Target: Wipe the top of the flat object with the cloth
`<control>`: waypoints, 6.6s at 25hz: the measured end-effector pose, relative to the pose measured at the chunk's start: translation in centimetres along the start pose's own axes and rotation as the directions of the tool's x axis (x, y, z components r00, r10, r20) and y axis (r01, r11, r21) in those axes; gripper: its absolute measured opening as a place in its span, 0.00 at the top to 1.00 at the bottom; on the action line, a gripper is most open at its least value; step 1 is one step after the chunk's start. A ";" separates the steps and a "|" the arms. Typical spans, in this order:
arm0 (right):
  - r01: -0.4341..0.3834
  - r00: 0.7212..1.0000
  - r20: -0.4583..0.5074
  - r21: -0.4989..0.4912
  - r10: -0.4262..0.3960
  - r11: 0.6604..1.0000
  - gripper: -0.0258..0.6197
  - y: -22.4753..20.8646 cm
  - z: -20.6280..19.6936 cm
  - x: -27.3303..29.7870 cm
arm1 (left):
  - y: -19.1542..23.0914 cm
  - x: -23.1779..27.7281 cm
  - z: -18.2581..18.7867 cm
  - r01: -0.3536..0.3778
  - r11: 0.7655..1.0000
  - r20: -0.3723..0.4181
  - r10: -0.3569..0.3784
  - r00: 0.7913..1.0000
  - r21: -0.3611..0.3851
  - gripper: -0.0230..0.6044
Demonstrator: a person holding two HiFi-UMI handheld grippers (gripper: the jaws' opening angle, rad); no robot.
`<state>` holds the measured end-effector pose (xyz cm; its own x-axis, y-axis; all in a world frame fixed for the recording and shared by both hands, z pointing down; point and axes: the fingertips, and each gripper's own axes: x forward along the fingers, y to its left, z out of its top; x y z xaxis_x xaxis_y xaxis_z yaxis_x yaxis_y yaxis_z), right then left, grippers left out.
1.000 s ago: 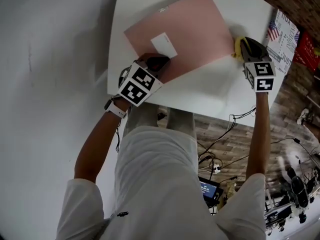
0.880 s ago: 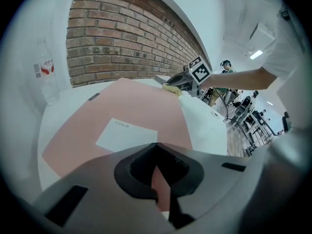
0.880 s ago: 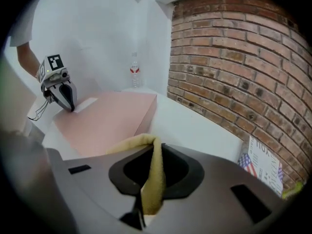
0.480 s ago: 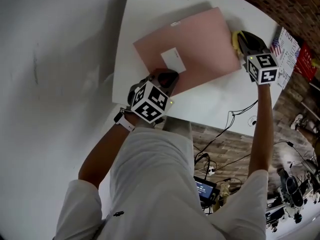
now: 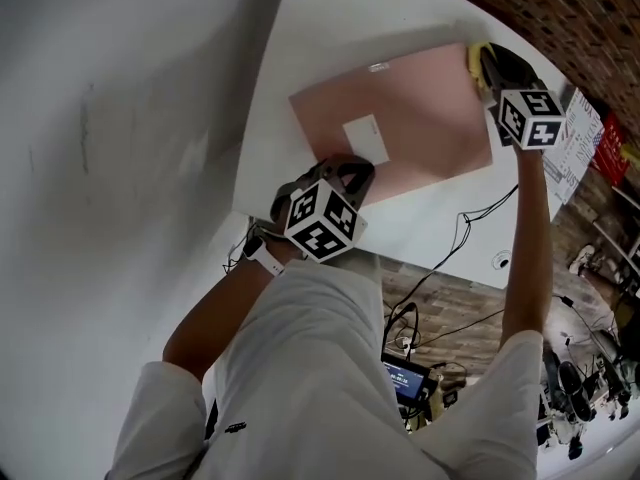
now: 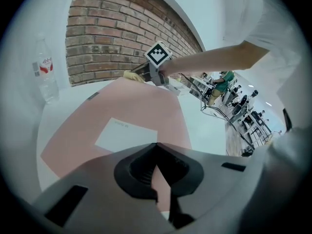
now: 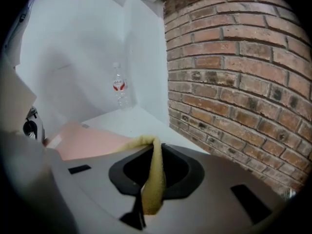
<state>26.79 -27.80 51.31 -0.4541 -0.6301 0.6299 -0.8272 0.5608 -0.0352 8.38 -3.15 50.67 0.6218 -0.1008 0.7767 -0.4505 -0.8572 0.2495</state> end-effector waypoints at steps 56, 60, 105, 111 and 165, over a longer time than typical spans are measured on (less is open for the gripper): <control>-0.822 0.563 -0.389 -0.353 0.729 0.447 0.89 33.6 6.9 9.0 | -0.1 0.2 0.5 -0.062 0.998 0.071 0.060 0.996 0.031 0.94; -0.829 0.552 -0.344 -0.325 0.760 0.456 0.89 35.7 7.9 8.7 | -0.2 -0.4 0.5 -0.066 0.996 0.110 0.060 0.992 0.053 0.94; 0.127 0.991 -0.044 0.605 -0.127 0.786 0.88 38.1 0.8 0.8 | 5.3 -19.3 -10.1 -0.217 0.901 0.224 0.315 0.922 -0.376 0.94; 0.185 0.980 -0.074 0.664 -0.183 0.725 0.88 37.8 -2.0 -1.5 | 4.8 -18.7 -10.1 -0.210 0.911 0.209 0.297 0.932 -0.356 0.94; 0.411 0.835 -0.016 0.682 -0.550 0.605 0.88 30.5 -10.1 -33.5 | -7.1 -16.7 2.5 -0.041 0.998 0.298 0.055 0.953 -0.055 0.93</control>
<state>20.10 15.81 36.95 0.0810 -0.8259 0.5580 -0.9128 -0.2863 -0.2912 2.76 3.33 34.46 0.7585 -0.2940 0.5816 -0.5100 -0.8234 0.2489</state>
